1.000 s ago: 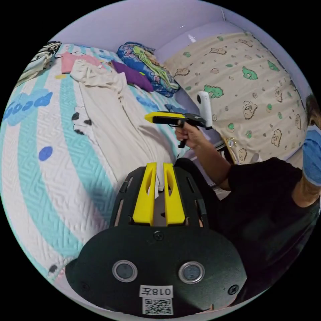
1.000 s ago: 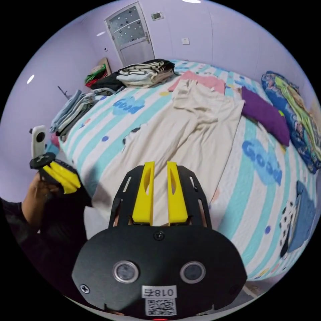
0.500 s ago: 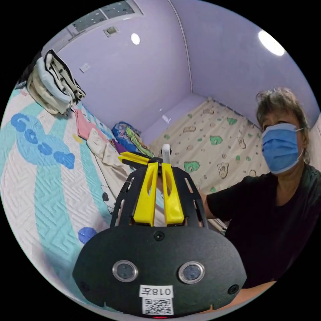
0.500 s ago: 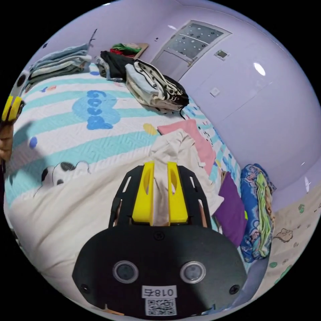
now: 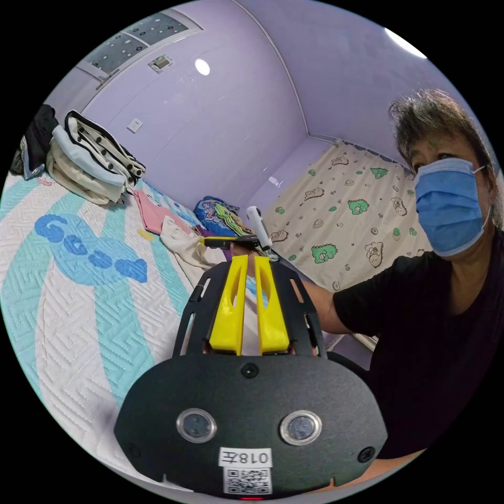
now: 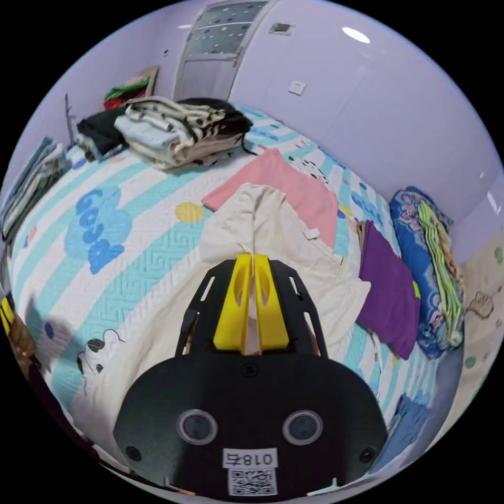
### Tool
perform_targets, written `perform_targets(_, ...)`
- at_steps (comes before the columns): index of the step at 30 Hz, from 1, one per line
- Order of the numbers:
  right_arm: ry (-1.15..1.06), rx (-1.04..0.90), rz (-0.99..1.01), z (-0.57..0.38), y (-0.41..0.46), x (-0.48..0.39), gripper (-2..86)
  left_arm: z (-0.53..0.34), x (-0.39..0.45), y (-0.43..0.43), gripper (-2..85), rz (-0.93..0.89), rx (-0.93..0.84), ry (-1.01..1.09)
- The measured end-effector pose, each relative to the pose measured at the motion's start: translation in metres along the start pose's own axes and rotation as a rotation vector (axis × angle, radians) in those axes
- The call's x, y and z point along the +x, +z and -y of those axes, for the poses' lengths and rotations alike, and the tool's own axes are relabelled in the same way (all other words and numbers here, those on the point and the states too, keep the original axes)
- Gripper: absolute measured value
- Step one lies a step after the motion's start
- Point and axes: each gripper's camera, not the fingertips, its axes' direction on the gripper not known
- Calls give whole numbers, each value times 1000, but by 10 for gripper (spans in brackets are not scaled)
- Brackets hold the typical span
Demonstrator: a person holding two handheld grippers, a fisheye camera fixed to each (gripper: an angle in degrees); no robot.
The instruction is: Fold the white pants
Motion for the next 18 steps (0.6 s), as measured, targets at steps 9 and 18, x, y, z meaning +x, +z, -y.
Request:
perform_targets(9, 566, -60, 274, -28, 7, 191, 13, -17, -12, 10, -11, -17, -37, -10)
perform_targets(18, 751, 94, 489, -62, 1, 255, 87, -31, -26, 24, -11, -29, -86, -32)
